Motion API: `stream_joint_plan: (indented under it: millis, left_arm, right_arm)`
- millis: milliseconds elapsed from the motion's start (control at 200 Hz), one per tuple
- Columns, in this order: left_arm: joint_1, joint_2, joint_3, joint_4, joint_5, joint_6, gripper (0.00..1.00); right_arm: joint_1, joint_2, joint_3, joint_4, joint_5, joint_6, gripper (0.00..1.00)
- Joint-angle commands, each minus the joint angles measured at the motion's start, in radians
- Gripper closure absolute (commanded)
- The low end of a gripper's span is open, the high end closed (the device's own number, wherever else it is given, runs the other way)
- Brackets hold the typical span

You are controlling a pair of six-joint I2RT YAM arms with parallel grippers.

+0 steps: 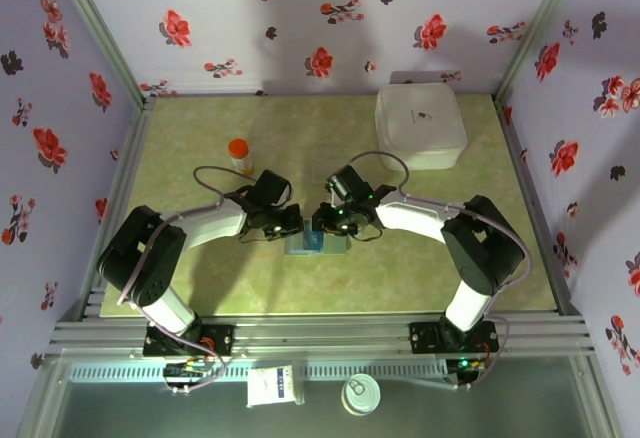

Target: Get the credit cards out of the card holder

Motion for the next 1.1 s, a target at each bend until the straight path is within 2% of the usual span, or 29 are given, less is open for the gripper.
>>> stream_joint_plan:
  millis: [0, 325, 600, 865, 1095]
  left_arm:
    - [-0.021, -0.011, 0.033, -0.016, 0.016, -0.008, 0.99]
    - [-0.031, 0.067, 0.025, 0.004, 0.009, -0.014, 1.00]
    - [-0.025, 0.058, -0.016, -0.008, -0.026, -0.018, 1.00]
    - [-0.017, 0.051, -0.031, 0.000, -0.028, -0.022, 1.00]
    - [-0.017, 0.053, -0.036, 0.000, -0.028, -0.024, 1.00]
  right_arm:
    - [-0.010, 0.009, -0.019, -0.024, 0.027, -0.001, 0.70]
    - [-0.017, 0.057, -0.034, 0.024, 0.005, 0.017, 0.65]
    - [-0.048, 0.065, -0.099, 0.117, -0.034, 0.049, 0.63]
    - [-0.069, 0.066, -0.152, 0.271, -0.141, 0.088, 0.67]
    - [-0.069, 0.064, -0.151, 0.308, -0.173, 0.100, 0.72]
